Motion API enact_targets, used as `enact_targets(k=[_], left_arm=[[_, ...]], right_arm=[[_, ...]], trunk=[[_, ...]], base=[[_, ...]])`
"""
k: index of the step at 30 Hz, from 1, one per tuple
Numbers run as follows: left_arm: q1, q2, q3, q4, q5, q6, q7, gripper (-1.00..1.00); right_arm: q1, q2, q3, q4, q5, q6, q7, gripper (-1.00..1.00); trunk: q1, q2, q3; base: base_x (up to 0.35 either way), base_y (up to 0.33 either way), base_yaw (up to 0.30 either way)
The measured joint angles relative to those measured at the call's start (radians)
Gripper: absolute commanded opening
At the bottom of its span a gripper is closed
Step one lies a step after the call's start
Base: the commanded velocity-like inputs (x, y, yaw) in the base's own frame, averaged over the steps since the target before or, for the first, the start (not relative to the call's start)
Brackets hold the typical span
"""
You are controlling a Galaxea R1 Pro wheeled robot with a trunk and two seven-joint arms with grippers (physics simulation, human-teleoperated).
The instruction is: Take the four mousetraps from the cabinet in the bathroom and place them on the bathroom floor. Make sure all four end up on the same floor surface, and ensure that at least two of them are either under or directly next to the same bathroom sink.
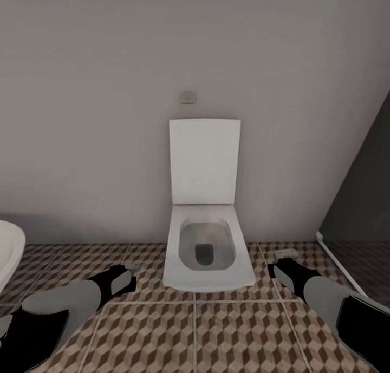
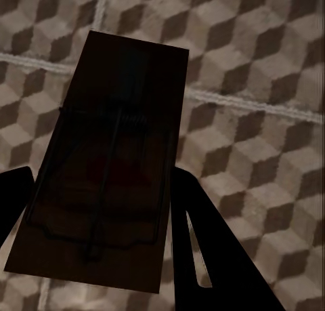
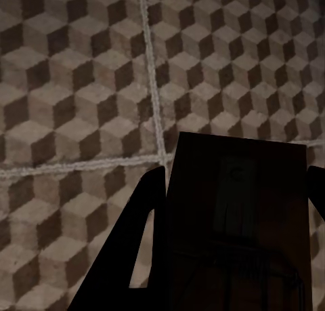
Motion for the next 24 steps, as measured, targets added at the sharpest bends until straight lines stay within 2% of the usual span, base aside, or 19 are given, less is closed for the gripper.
enact_targets(k=[9, 17, 24], left_arm=[[0.0, 0.001, 0.0, 0.002, 0.0, 0.0, 0.0, -1.0], [0.0, 0.003, 0.0, 0.001, -0.001, -0.001, -0.021, -1.0], [0.0, 0.005, 0.0, 0.003, 0.0, 0.001, -0.025, -1.0]], right_arm=[[0.0, 0.004, 0.002, 0.0, 0.001, 0.0, 0.0, -1.0], [0.0, 0.006, 0.003, -0.001, 0.001, 0.0, 0.0, -1.0], [0.0, 0.005, 0.003, -0.001, 0.001, 0.0, 0.0, -1.0]], trunk=[[0.0, 0.0, 0.0], [0.0, 0.0, 0.0], [0.0, 0.0, 0.0]], base=[[0.023, -0.007, 0.0], [0.177, -0.111, 0.0], [0.034, -0.024, 0.0]])
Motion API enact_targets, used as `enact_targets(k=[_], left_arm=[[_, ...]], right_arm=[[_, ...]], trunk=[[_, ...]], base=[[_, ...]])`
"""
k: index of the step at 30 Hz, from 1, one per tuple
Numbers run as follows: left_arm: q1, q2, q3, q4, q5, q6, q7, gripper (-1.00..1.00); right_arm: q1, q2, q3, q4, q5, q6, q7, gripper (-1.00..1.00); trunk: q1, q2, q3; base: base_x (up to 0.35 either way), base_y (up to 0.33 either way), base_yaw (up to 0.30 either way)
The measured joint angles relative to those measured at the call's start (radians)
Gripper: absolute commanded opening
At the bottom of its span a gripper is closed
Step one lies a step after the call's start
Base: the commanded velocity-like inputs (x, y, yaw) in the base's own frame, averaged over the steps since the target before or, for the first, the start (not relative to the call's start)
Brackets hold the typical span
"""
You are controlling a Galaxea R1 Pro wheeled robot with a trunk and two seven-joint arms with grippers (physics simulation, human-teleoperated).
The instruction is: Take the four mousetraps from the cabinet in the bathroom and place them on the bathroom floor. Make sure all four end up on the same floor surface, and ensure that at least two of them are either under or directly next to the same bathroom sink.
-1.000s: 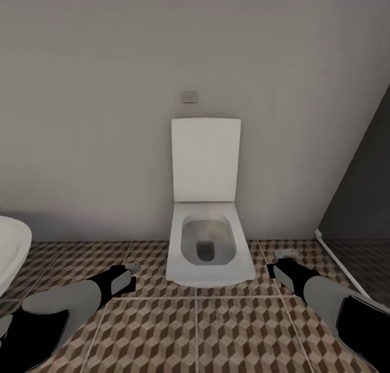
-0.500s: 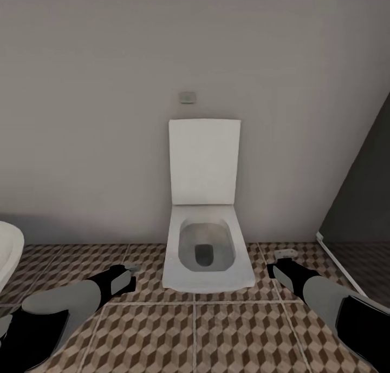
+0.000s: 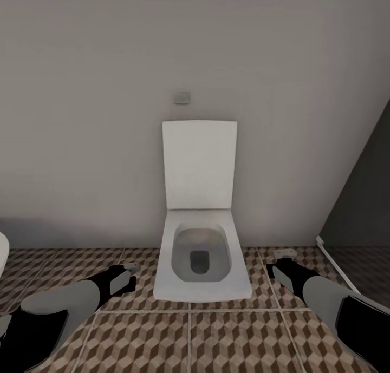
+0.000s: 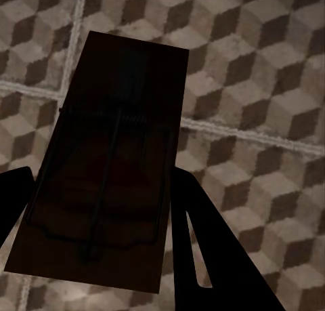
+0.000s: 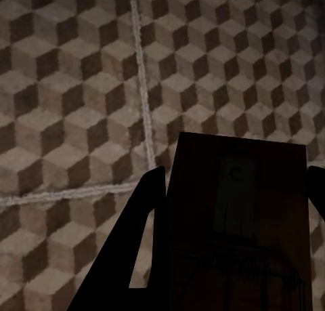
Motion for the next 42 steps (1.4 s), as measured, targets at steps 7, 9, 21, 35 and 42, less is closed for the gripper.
enact_targets(k=[7, 9, 21, 35, 42], left_arm=[[0.0, 0.001, -0.001, 0.0, 0.0, 0.0, -0.002, -1.0], [0.0, 0.002, 0.0, 0.0, 0.0, 0.0, -0.003, -1.0], [0.0, 0.006, -0.001, 0.002, 0.002, -0.001, -0.002, -1.0], [0.0, -0.002, -0.001, 0.002, 0.002, 0.001, 0.001, -1.0], [0.0, -0.002, -0.001, 0.002, 0.002, 0.001, 0.0, -1.0]], right_arm=[[0.0, -0.001, 0.0, 0.0, 0.0, 0.0, 0.0, -1.0], [0.0, 0.0, 0.0, 0.0, 0.0, 0.0, 0.0, -1.0], [0.0, 0.0, 0.0, 0.0, 0.0, 0.0, 0.0, -1.0], [0.0, 0.0, 0.0, 0.0, 0.0, 0.0, 0.0, -1.0], [0.0, 0.0, 0.0, 0.0, 0.0, 0.0, 0.0, -1.0]], trunk=[[0.0, 0.0, 0.0], [0.0, 0.0, 0.0], [0.0, 0.0, 0.0], [0.0, 0.0, 0.0], [0.0, 0.0, 0.0]], base=[[0.074, -0.002, 0.0], [0.257, 0.0, 0.0], [0.152, 0.0, 0.0], [0.002, 0.0, 0.0], [0.0, 0.0, 0.0]])
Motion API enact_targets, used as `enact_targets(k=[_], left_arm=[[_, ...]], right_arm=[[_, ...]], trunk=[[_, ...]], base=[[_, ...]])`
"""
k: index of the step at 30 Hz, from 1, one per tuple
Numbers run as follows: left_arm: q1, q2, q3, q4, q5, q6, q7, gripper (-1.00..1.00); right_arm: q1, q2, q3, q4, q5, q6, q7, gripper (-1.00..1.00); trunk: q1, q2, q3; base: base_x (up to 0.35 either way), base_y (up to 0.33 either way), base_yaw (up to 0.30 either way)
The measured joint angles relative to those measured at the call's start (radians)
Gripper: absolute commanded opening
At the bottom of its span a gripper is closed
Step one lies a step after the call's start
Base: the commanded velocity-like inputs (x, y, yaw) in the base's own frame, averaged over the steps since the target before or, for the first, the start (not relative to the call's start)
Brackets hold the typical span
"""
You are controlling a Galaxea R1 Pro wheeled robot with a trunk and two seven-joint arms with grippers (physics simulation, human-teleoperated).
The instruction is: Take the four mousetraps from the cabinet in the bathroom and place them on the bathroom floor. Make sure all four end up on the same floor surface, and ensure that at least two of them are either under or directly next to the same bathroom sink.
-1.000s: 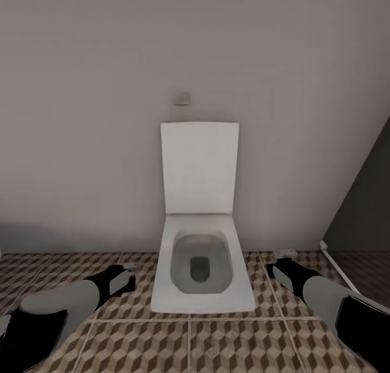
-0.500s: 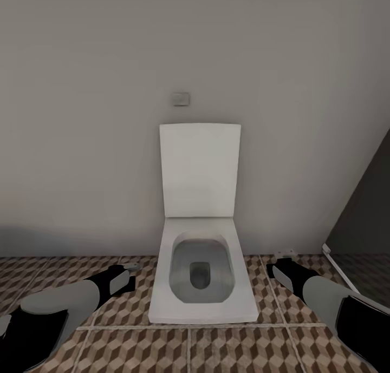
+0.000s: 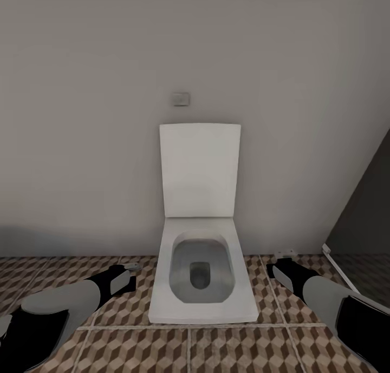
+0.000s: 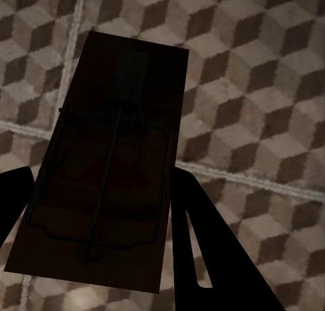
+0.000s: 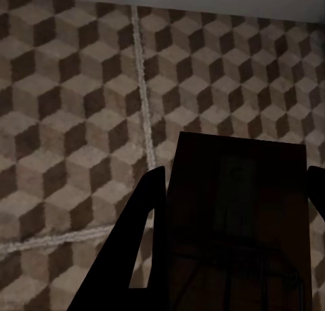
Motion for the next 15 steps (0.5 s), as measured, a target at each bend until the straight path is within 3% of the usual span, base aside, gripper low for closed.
enact_targets(k=[15], left_arm=[[0.0, -0.004, 0.001, 0.0, 0.0, 0.001, 0.001, -1.0]], right_arm=[[0.0, 0.0, 0.0, 0.0, 0.0, 0.001, 0.0, -1.0]], trunk=[[0.0, 0.0, 0.0]], base=[[0.0, 0.0, 0.0]])
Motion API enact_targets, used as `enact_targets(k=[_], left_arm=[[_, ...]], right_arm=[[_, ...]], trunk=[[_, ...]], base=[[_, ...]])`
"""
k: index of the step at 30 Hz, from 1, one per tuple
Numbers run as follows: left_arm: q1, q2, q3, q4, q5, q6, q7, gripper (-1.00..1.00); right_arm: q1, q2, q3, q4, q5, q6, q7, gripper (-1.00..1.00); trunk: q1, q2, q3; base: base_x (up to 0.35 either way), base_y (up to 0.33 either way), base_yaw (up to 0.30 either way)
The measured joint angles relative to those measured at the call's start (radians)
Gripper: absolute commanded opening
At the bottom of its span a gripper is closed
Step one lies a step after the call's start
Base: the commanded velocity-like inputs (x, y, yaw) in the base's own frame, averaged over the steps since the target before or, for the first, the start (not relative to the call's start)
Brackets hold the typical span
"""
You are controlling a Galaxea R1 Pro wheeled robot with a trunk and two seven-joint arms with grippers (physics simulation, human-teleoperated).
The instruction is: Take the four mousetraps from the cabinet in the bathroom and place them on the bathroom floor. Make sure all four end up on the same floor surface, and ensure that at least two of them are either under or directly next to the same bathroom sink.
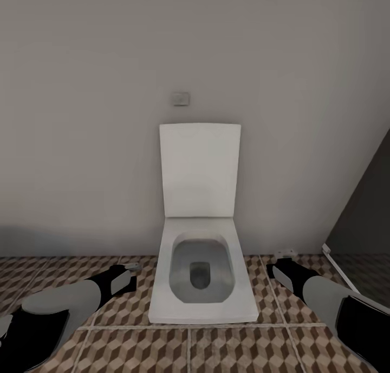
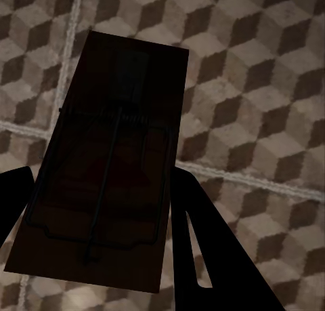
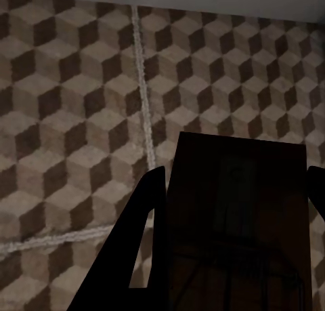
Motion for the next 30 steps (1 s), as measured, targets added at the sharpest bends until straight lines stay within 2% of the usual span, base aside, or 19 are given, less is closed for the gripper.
enact_targets(k=[2, 30], left_arm=[[0.0, 0.0, 0.0, 0.0, 0.0, 0.0, 0.0, -1.0], [0.0, 0.0, 0.0, 0.0, 0.0, 0.001, 0.0, -1.0]], right_arm=[[0.0, 0.0, 0.0, 0.0, 0.0, 0.0, 0.0, -1.0], [0.0, 0.0, 0.0, 0.0, 0.0, 0.0, 0.0, -1.0]], trunk=[[0.008, -0.014, -0.006], [0.02, -0.021, -0.114]], base=[[0.0, 0.0, 0.0], [0.0, 0.0, 0.0]])
